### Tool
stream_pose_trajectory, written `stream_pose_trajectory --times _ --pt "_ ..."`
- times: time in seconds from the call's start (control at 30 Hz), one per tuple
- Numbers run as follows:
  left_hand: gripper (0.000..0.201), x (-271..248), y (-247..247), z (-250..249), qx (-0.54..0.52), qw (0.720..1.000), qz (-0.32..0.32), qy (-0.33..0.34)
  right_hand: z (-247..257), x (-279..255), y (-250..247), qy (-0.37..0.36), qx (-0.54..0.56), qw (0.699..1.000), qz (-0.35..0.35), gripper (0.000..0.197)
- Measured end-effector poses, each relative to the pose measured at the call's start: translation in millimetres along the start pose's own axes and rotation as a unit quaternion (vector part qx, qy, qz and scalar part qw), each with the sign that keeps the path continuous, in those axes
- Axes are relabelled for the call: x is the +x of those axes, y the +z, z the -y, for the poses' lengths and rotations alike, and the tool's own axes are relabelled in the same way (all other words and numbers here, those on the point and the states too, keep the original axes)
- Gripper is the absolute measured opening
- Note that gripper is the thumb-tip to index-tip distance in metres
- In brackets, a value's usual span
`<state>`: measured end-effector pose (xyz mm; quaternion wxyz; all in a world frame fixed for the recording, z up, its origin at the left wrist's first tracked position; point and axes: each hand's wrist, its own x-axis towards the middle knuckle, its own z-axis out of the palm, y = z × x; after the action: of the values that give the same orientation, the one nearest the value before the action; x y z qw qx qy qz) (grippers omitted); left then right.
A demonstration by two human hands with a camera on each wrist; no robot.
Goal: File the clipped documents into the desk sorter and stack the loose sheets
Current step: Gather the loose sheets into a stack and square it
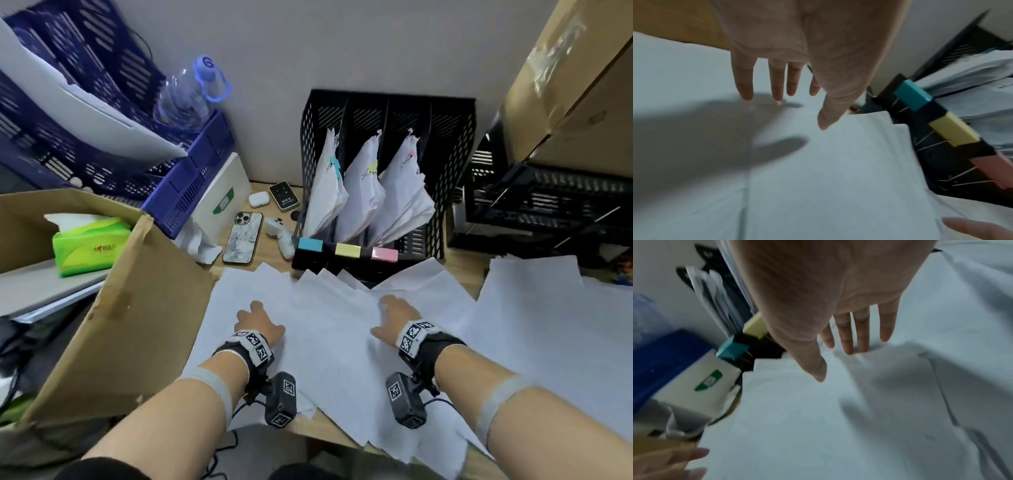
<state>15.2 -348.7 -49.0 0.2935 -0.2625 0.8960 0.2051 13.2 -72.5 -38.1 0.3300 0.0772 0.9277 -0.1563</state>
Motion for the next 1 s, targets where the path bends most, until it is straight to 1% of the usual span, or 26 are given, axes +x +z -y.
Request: stream_pose_trajectory --times 0.03,0.1,0.2,0.27,0.3,0.37,0.43,0.47,0.5,0.57,0.6,0.67,0.73,0.8,0.9,1.0 --pt "0.075 -1 4 13 -0.002 1.0 0.016 -0.002 2 0 8 0.003 -0.021 1.0 -0.007 0.072" --pt "0.077 -2 13 31 -0.019 0.999 0.028 0.029 6 -2 22 0.01 -0.051 0.998 -0.026 0.07" --pt "0.062 -7 25 45 -0.073 0.992 0.039 0.096 12 -6 40 0.037 -0.059 0.997 -0.042 0.076" --pt "0.046 -13 31 49 -0.131 0.982 0.051 0.123 18 -8 50 0.049 -0.05 0.997 -0.036 0.081" --pt "0.041 -16 32 51 -0.155 0.977 0.055 0.134 20 -9 54 0.057 -0.047 0.997 -0.032 0.08" --pt "0.036 -21 33 51 -0.186 0.969 0.056 0.156 22 -11 60 0.063 -0.027 0.997 -0.022 0.067" --pt "0.034 -21 30 56 -0.231 0.961 0.046 0.148 23 -14 61 0.049 0.001 0.999 -0.006 0.041" --pt "0.033 -19 28 59 -0.251 0.958 0.028 0.137 24 -16 59 0.042 0.019 0.999 0.001 0.03" --pt "0.034 -17 24 63 -0.251 0.96 0.0 0.126 25 -18 58 0.037 0.041 0.998 0.004 0.028" --pt "0.043 -8 14 77 -0.194 0.974 -0.054 0.101 27 -22 51 0.036 0.094 0.995 -0.016 0.038" --pt "0.05 -4 9 84 -0.147 0.984 -0.066 0.081 30 -24 46 0.035 0.131 0.99 -0.036 0.038" --pt "0.064 2 2 100 -0.071 0.996 -0.047 0.038 35 -26 35 0.027 0.196 0.978 -0.069 0.034" --pt "0.067 1 0 110 -0.04 0.999 -0.016 0.012 42 -28 27 0.025 0.246 0.967 -0.057 0.034" --pt "0.064 -4 0 112 0.005 1.0 -0.012 0.021 51 -29 25 0.026 0.272 0.961 -0.036 0.038" --pt "0.056 -9 -1 113 0.055 0.997 -0.02 0.052 65 -27 26 0.022 0.266 0.964 -0.01 0.039" --pt "0.053 -10 -5 117 0.056 0.997 -0.009 0.059 74 -25 24 0.007 0.255 0.967 -0.021 0.032"
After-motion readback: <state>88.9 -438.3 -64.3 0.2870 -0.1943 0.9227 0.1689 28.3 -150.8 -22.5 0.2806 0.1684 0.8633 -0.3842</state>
